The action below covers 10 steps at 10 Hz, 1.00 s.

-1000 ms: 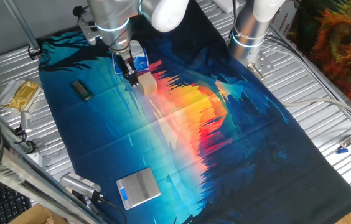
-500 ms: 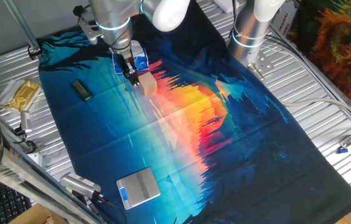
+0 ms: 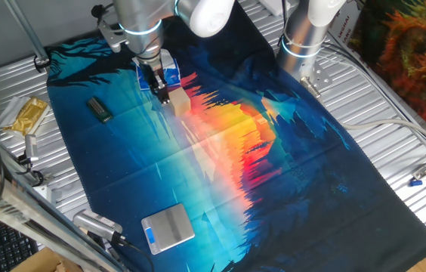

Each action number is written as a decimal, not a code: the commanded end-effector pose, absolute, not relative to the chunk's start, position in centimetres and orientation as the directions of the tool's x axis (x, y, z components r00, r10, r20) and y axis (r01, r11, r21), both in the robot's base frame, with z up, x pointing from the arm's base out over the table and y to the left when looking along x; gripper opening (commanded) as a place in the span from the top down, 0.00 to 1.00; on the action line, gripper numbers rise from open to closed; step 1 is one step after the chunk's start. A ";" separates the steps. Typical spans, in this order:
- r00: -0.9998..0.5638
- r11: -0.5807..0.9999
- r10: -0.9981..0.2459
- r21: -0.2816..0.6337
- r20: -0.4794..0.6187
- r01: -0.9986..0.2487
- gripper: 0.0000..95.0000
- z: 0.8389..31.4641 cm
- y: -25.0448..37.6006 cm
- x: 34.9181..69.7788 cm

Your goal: Place the block on the scale

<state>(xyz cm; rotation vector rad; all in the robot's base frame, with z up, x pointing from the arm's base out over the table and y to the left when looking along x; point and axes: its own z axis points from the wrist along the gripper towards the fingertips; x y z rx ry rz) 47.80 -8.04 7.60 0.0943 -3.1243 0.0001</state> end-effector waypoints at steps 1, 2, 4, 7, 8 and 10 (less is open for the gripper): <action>-0.998 0.998 -0.060 -0.016 0.018 -0.060 0.20 7.7 -8.0 47.8; -0.998 0.998 -0.060 -0.021 0.018 -0.060 0.20 7.7 -8.0 47.8; -0.999 0.999 -0.040 -0.012 0.017 -0.040 0.20 7.5 -8.0 47.2; -1.000 1.000 -0.002 0.010 0.011 -0.002 0.20 6.6 -7.4 45.4; -1.000 1.000 0.002 0.019 0.008 0.002 0.20 6.5 -7.2 45.4; -1.000 0.999 0.008 0.035 0.010 0.008 0.20 6.0 -6.8 45.6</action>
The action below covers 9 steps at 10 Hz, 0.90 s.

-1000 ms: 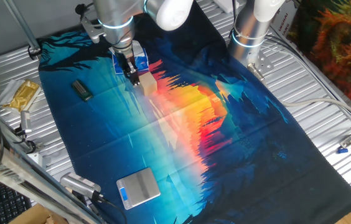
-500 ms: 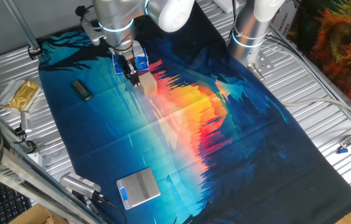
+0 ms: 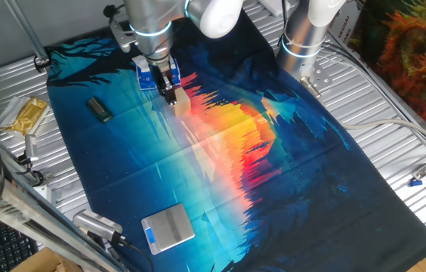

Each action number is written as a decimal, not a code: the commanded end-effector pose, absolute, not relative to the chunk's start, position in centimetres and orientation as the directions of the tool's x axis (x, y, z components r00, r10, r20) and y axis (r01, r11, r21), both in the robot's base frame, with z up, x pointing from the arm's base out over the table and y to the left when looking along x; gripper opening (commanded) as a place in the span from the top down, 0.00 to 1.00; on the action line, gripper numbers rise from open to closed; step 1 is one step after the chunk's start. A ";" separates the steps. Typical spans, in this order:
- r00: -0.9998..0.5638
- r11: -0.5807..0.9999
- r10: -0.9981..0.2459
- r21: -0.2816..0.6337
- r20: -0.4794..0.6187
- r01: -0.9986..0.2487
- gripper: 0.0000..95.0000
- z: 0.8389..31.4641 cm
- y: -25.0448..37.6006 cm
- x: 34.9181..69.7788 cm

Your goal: Place the block on the scale

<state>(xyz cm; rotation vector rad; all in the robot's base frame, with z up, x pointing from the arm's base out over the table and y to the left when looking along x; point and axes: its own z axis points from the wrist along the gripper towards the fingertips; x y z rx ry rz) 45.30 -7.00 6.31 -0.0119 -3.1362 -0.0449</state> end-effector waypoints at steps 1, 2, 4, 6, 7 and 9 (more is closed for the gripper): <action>-1.000 0.999 0.001 0.038 0.011 0.002 0.20 5.8 -6.4 45.6; -1.000 0.999 -0.001 0.043 0.012 -0.001 0.20 5.4 -6.1 45.6; -1.000 0.999 -0.006 0.044 0.021 -0.005 0.20 4.9 -5.6 45.4; -0.999 0.999 -0.010 0.050 0.038 -0.008 0.20 4.3 -5.0 44.3; -0.999 0.999 -0.005 0.047 0.043 -0.003 0.40 4.2 -4.9 43.9; -0.998 0.999 0.024 0.034 0.052 0.026 0.60 4.1 -4.9 43.4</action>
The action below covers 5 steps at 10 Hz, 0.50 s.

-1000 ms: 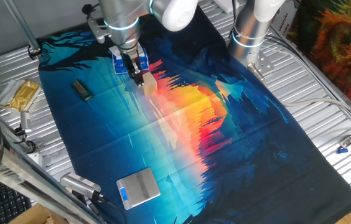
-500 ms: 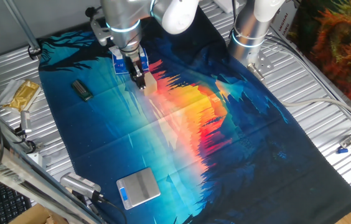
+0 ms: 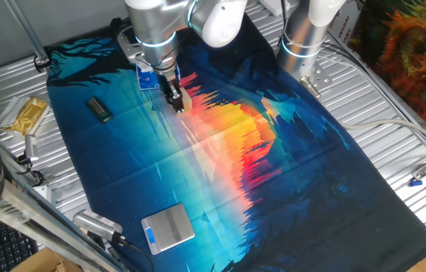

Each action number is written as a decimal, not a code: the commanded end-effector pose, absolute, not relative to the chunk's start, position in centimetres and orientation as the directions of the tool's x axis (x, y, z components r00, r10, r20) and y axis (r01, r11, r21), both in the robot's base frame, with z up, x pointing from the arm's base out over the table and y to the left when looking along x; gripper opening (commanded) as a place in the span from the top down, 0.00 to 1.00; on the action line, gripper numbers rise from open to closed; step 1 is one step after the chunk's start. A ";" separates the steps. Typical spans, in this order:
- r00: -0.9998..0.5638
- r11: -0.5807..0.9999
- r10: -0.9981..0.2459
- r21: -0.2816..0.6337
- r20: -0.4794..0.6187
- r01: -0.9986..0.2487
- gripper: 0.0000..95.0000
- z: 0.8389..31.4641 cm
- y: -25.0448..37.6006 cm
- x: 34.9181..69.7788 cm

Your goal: Place the block on the scale

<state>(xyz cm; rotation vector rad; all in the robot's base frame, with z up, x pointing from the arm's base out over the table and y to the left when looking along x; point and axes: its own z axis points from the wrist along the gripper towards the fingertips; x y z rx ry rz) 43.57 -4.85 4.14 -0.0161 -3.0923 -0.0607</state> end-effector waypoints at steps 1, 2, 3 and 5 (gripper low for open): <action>-0.998 0.999 0.031 0.035 0.051 0.033 1.00 4.1 -4.9 43.4; -0.998 0.999 0.030 0.034 0.051 0.032 1.00 4.1 -4.9 43.4; -0.998 0.999 0.024 0.023 0.052 0.025 1.00 4.2 -4.9 43.4; -0.999 1.000 0.004 -0.005 0.052 0.004 1.00 4.4 -5.1 43.2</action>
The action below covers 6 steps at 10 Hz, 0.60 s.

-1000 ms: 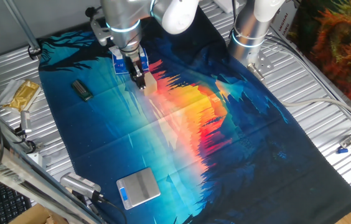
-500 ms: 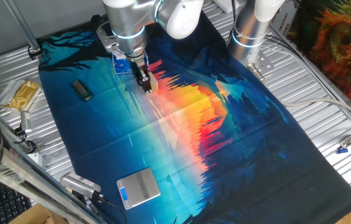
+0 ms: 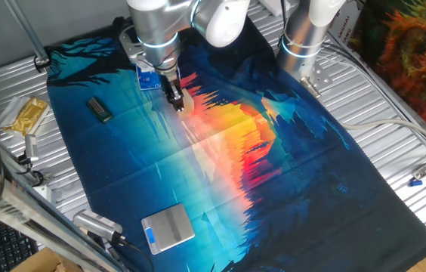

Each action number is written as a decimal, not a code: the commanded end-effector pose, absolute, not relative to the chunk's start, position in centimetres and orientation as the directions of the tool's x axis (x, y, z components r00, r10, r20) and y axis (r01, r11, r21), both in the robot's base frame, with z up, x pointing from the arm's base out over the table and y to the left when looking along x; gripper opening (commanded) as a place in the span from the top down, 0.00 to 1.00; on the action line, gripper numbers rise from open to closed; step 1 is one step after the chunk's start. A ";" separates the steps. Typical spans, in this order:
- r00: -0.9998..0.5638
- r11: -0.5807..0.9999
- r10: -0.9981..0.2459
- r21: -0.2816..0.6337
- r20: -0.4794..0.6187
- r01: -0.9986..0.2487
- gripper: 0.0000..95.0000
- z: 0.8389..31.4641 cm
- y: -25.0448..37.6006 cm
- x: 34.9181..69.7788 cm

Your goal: Place the block on the scale

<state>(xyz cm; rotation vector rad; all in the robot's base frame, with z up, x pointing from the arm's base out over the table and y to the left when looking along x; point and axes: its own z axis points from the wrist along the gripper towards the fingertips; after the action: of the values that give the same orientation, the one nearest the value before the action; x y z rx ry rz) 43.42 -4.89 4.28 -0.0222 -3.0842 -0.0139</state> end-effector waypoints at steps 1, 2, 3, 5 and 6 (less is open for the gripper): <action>-0.999 1.000 0.016 0.013 0.051 0.016 1.00 4.5 -5.1 43.1; -0.999 1.000 0.023 0.013 0.046 0.024 1.00 4.9 -4.8 43.1; -0.999 1.000 0.030 0.008 0.044 0.030 1.00 5.4 -4.5 43.0; -0.998 0.999 0.042 0.001 0.047 0.042 1.00 6.7 -4.0 43.9; -0.998 0.999 0.052 0.000 0.048 0.052 1.00 7.5 -3.7 44.5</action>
<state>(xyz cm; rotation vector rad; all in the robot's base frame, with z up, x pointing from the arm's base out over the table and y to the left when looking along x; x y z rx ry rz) 44.40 -3.76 7.39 -0.0768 -3.0961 -0.0027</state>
